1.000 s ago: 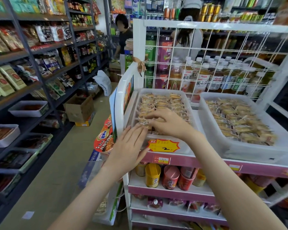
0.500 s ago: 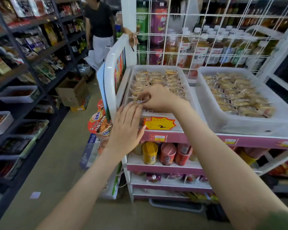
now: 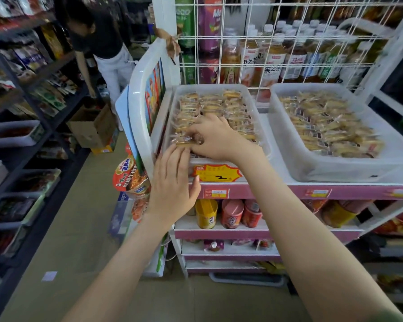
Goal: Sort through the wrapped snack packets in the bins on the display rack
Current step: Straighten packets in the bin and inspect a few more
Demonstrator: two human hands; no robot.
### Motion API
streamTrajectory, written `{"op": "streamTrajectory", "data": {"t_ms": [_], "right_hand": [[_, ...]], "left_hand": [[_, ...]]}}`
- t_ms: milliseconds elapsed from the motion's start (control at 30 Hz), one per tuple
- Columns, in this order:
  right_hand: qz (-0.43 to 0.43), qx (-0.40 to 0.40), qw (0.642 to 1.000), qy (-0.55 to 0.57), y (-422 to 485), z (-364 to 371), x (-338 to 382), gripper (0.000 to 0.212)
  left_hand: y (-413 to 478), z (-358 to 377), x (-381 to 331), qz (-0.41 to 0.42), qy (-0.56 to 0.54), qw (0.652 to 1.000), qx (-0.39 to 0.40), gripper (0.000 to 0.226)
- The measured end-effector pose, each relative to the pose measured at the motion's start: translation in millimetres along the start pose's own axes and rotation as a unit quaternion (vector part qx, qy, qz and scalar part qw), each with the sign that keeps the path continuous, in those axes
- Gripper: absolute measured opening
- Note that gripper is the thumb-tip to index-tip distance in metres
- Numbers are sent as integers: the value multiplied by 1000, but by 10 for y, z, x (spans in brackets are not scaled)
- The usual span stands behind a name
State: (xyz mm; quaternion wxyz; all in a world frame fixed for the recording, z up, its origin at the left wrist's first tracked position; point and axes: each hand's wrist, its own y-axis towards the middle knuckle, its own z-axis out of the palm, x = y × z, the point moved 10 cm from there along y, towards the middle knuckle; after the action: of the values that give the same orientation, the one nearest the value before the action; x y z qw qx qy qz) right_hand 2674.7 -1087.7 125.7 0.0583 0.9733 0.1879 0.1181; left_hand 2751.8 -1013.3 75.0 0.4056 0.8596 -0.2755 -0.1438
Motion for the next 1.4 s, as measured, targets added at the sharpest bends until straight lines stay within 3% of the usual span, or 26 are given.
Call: {"op": "streamTrajectory", "data": {"t_ms": [100, 233, 367, 467, 533, 633, 733, 833, 1000, 1167, 1300, 1400], "right_hand": [[-6, -28, 995, 93, -47, -112, 12, 33], [15, -151, 964, 217, -166, -522, -59, 29], [87, -278, 896, 336, -581, -763, -312, 22], [140, -327, 834, 422, -1081, -761, -524, 19], [164, -343, 787, 486, -1442, -706, -639, 17], [185, -333, 743, 551, -1944, -562, -724, 12], [207, -308, 730, 573, -2421, -416, -800, 17], [243, -293, 715, 586, -2900, -222, -1064, 26], [289, -264, 705, 591, -3637, 36, -1600, 15], [326, -237, 704, 585, -4269, 292, -2020, 16], [348, -234, 715, 559, -4558, 428, -2170, 16], [369, -240, 700, 563, -4664, 567, -2202, 14]], "left_hand": [[5, -6, 1, -1, 7, 1000, -1, 57], [14, -15, -3, -2, 11, 1000, 6, 56], [29, -79, -51, -29, 11, 999, 17, 56], [27, -246, -248, -98, -114, 989, 6, 53], [3, -250, -359, -190, -279, 941, 32, 49], [-42, -234, -693, -290, -459, 836, 80, 37], [-84, -255, -1079, -334, -530, 772, 107, 20], [-179, -158, -1444, -353, -537, 753, 141, 14], [-455, 130, -2191, -409, -532, 711, 210, 10], [-869, 413, -2714, -492, -544, 638, 235, 8], [-1068, 444, -2900, -496, -547, 628, 247, 10], [-1069, 409, -2958, -476, -523, 659, 256, 12]]}}
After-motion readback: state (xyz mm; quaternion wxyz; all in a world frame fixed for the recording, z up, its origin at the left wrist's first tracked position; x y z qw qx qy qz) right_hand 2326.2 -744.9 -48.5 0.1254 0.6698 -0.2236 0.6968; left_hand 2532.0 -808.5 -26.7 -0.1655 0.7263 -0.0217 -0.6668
